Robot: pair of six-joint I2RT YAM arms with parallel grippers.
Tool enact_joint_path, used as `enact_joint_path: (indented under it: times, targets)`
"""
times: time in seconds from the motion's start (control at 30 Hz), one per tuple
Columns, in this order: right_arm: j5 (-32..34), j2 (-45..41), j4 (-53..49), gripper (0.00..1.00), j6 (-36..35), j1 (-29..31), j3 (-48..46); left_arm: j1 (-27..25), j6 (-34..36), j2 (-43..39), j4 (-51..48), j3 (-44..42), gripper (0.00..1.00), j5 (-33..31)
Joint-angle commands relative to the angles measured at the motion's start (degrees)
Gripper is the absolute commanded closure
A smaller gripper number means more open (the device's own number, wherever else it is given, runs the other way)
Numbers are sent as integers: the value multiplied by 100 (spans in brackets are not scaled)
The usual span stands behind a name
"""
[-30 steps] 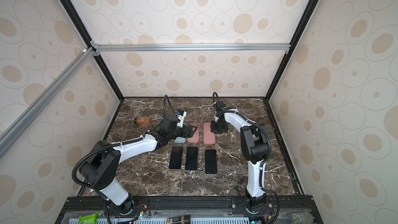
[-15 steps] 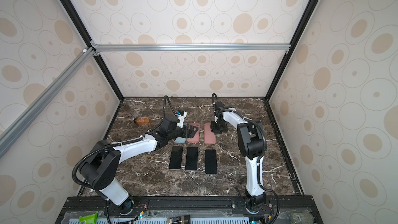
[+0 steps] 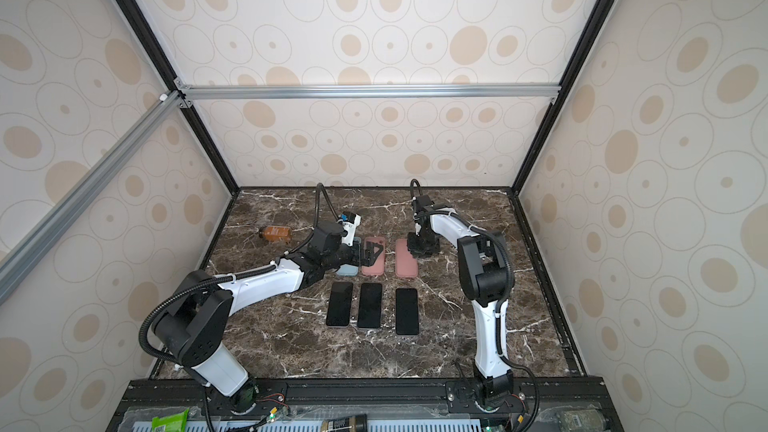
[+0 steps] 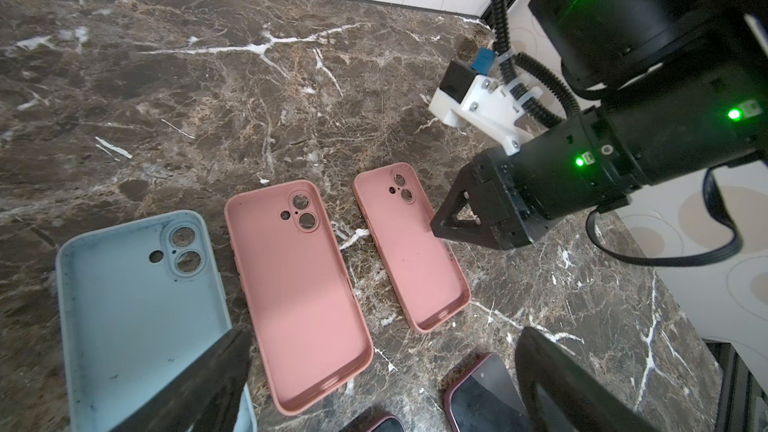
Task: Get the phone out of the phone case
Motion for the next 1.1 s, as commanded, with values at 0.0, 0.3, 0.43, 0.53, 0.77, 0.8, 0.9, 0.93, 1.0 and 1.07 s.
enact_joint_path:
  times: [0.0,0.3,0.43,0.53,0.77,0.8,0.9,0.93,1.0,1.07]
  targets:
    - [-47,-150,-99,72,-47,-27,175,46,94,-285,150,56,1,-22]
    - [-394,-1860,356,36,-140,-71,-545,46,748,-1423,205,-58,1,-943]
    - [-632,-2796,1015,18,-323,-76,-1335,48,1088,-2042,744,-538,1,-1725]
    - [-545,-3629,2084,8,-450,-71,-2334,49,1186,-2525,1154,-1061,1,-2634]
    - [190,-5127,3900,8,-429,-229,-4107,195,1769,-3340,2421,-2416,1,-3359]
    - [351,-5258,4074,8,-426,-244,-4283,203,1864,-3414,2581,-2599,1,-3492]
    - [813,-5528,4650,1,-792,-280,-4788,355,2314,-3564,3607,-3359,1,-3660]
    - [1086,-5541,4764,1,-867,-291,-4918,434,2470,-3544,4028,-3664,1,-3701]
    - [1675,-5501,4740,1,-881,-306,-4995,617,2557,-3500,4761,-4132,1,-3828]
    - [1780,-5373,4684,1,-958,-411,-5011,851,2679,-3428,5181,-4458,1,-3803]
